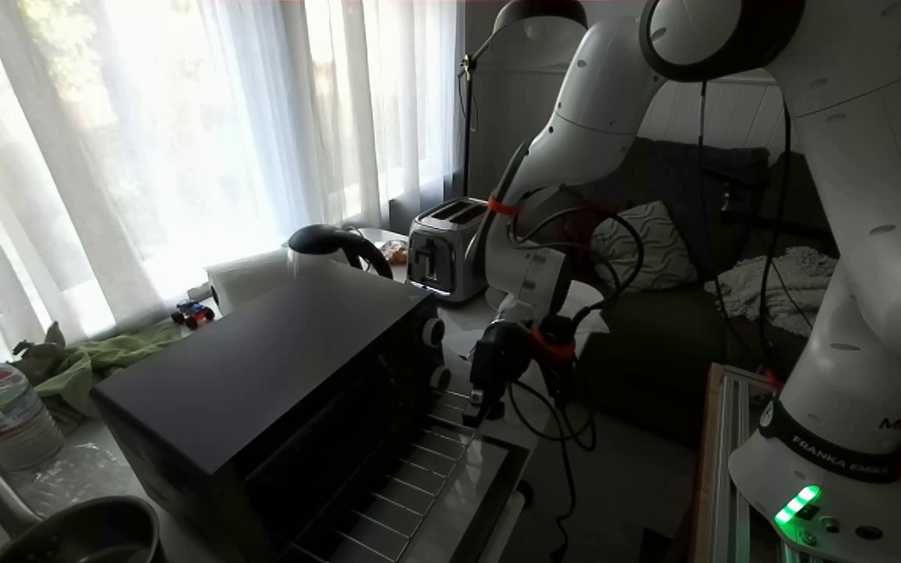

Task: Pull the bottom tray completely out of the oven

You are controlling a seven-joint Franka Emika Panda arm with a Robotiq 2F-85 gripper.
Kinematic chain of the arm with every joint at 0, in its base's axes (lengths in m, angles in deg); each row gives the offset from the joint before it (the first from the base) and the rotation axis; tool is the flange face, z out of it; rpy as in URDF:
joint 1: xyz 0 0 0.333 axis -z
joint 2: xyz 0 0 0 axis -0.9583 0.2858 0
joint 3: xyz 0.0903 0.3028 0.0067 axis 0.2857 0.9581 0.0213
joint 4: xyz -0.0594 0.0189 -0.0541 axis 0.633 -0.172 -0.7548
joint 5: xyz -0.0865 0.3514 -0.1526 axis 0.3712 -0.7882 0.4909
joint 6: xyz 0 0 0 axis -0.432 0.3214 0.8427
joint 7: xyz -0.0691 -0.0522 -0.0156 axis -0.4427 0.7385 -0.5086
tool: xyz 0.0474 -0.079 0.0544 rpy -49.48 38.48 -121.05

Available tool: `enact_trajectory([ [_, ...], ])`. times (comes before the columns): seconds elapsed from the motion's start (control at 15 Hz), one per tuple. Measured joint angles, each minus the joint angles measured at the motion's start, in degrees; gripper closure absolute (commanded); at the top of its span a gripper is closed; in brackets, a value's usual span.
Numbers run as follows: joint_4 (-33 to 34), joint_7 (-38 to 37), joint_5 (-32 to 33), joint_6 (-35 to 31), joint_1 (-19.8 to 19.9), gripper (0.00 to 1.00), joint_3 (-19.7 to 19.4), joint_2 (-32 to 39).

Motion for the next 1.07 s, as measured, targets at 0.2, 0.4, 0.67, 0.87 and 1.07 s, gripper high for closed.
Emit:
enact_trajectory([
  [0.2,0.00,-0.03,1.53,1.19,0.01,0.95,-0.04,-0.04],
  [0.4,-0.02,-0.27,3.52,1.87,0.01,0.96,-0.18,-0.05],
  [0.67,-0.27,-0.84,5.35,1.92,0.01,0.96,-0.18,-0.05],
  [0.87,-1.07,-0.82,5.43,1.92,0.01,0.96,-0.18,-0.04],
  [1.07,-1.67,-0.80,5.43,1.92,0.01,0.95,-0.17,-0.04],
])
